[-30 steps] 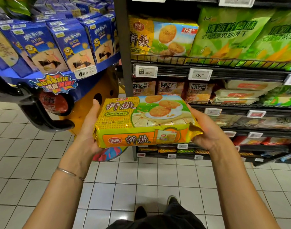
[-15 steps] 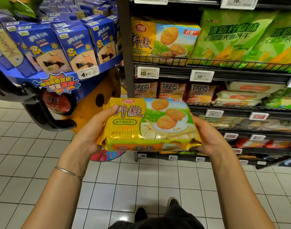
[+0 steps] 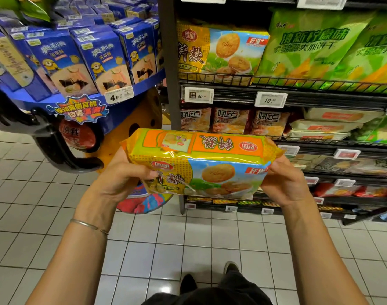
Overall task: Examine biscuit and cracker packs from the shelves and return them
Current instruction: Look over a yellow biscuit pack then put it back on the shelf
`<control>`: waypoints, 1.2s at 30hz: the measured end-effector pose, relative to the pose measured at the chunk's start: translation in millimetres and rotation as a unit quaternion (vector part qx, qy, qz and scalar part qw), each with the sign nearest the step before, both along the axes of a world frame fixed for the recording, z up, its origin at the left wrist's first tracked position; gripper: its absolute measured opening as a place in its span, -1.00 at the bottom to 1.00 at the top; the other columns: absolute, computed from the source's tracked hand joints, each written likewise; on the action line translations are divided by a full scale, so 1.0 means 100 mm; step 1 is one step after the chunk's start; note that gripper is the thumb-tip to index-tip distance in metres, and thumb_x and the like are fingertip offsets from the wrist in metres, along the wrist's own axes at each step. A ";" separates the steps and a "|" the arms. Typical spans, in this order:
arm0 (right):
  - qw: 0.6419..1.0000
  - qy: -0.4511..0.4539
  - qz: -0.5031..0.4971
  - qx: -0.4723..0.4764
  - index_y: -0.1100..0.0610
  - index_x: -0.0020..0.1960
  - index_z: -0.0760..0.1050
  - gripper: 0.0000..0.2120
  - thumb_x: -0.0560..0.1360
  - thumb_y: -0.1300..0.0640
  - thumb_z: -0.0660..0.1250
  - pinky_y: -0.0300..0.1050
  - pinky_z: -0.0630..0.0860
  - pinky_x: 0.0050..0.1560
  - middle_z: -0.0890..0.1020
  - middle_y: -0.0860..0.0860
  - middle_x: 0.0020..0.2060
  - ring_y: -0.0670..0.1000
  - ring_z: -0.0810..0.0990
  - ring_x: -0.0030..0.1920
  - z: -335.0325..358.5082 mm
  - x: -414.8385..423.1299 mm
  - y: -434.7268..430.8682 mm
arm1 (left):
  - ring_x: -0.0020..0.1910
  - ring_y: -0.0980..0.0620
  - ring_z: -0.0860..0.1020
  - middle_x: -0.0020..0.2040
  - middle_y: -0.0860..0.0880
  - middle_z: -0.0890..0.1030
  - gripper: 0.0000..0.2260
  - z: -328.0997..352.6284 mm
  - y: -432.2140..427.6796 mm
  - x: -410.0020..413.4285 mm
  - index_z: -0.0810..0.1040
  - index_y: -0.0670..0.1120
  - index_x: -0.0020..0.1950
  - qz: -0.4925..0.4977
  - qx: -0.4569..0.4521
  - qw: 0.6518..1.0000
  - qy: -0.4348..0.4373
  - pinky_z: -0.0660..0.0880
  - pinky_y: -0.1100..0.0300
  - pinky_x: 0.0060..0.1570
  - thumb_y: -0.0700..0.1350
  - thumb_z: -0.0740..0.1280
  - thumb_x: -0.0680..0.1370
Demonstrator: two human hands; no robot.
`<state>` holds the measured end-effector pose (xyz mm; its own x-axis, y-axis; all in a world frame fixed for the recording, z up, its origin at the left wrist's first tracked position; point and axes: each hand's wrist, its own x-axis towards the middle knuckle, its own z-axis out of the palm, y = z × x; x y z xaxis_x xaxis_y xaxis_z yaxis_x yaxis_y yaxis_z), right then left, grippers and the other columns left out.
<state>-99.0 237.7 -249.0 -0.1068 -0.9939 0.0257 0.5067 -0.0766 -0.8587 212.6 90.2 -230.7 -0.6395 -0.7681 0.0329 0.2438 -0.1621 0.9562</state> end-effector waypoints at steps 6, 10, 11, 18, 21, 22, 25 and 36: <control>1.000 0.017 0.015 -0.006 0.14 0.43 0.50 -0.22 0.30 -0.06 0.67 0.18 0.61 0.24 0.64 0.21 0.29 0.21 0.64 0.27 0.28 0.09 -0.08 | 0.13 -0.17 0.72 0.17 -0.19 0.73 -0.74 -0.20 -0.01 -0.04 0.76 -0.08 0.16 -0.037 0.222 0.974 0.020 0.67 -0.12 0.05 -0.15 0.41 0.50; 0.999 -0.047 0.013 0.008 0.14 0.42 0.55 -0.40 0.44 -0.05 0.53 0.19 0.60 0.23 0.58 0.25 0.36 0.25 0.62 0.29 0.48 0.18 -0.19 | 0.33 -0.27 0.61 0.38 -0.25 0.60 -0.29 -0.37 0.18 -0.21 0.66 -0.10 0.35 -0.102 0.320 0.942 -0.003 0.61 -0.20 0.18 0.27 0.62 0.33; 0.997 -0.064 -0.024 0.025 0.15 0.24 0.68 -0.51 0.39 -0.07 0.56 0.11 0.66 0.10 0.69 0.21 0.20 0.20 0.70 0.15 0.51 0.19 -0.24 | 0.39 -0.27 0.56 0.43 -0.24 0.56 -0.26 -0.38 0.22 -0.27 0.63 -0.07 0.40 -0.112 0.332 0.937 0.004 0.58 -0.21 0.24 0.36 0.55 0.36; 0.964 -0.126 -0.201 0.121 0.02 -0.19 0.69 -0.59 0.62 -0.09 0.15 -0.02 0.63 -0.08 0.71 0.04 -0.22 0.12 0.68 -0.14 0.29 0.13 -0.44 | 0.08 -0.16 0.73 0.15 -0.12 0.74 -0.30 -0.43 0.20 -0.34 0.77 0.00 0.14 -0.142 0.408 0.900 0.049 0.72 0.05 -0.20 0.28 0.71 0.09; 0.955 -0.145 -0.209 0.153 0.02 -0.24 0.70 -0.50 0.61 -0.13 0.10 0.02 0.67 -0.11 0.72 0.07 -0.22 0.13 0.72 -0.19 0.19 0.11 -0.43 | 0.00 -0.20 0.75 0.10 -0.18 0.75 -0.37 -0.43 0.20 -0.34 0.78 -0.05 0.12 -0.174 0.431 0.883 0.069 0.69 0.10 -0.40 0.21 0.71 0.14; 0.953 -0.147 -0.209 0.165 0.02 -0.24 0.69 -0.50 0.61 -0.16 0.10 0.02 0.66 -0.10 0.72 0.07 -0.22 0.13 0.72 -0.18 0.16 0.09 -0.42 | 0.02 -0.22 0.75 0.12 -0.20 0.74 -0.38 -0.44 0.20 -0.35 0.77 -0.06 0.14 -0.162 0.438 0.882 0.059 0.69 0.08 -0.39 0.25 0.66 0.20; 0.954 -0.136 -0.199 0.179 0.00 -0.17 0.65 -0.56 0.60 -0.18 0.10 0.06 0.63 -0.01 0.72 0.08 -0.20 0.15 0.68 -0.08 0.14 0.03 -0.39 | 0.06 -0.22 0.74 0.14 -0.19 0.74 -0.37 -0.50 0.21 -0.41 0.78 -0.04 0.12 -0.100 0.447 0.889 0.019 0.69 0.07 -0.41 0.42 0.31 0.38; 0.975 -0.154 -0.036 0.155 0.11 0.38 0.60 -0.41 0.46 -0.18 0.50 0.27 0.58 0.20 0.61 0.19 0.36 0.27 0.62 0.31 -0.01 -0.12 -0.16 | 0.02 -0.18 0.75 0.10 -0.14 0.75 -0.41 -0.17 0.07 -0.43 0.80 0.00 0.05 0.054 0.350 0.935 -0.033 0.70 -0.02 -0.18 0.46 0.29 0.47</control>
<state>-110.6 221.5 -249.5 -0.1319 -0.9384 -0.3195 0.7471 0.1177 -0.6542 169.9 97.0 -248.1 -0.5397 -0.6471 -0.5385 0.2387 -0.7310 0.6392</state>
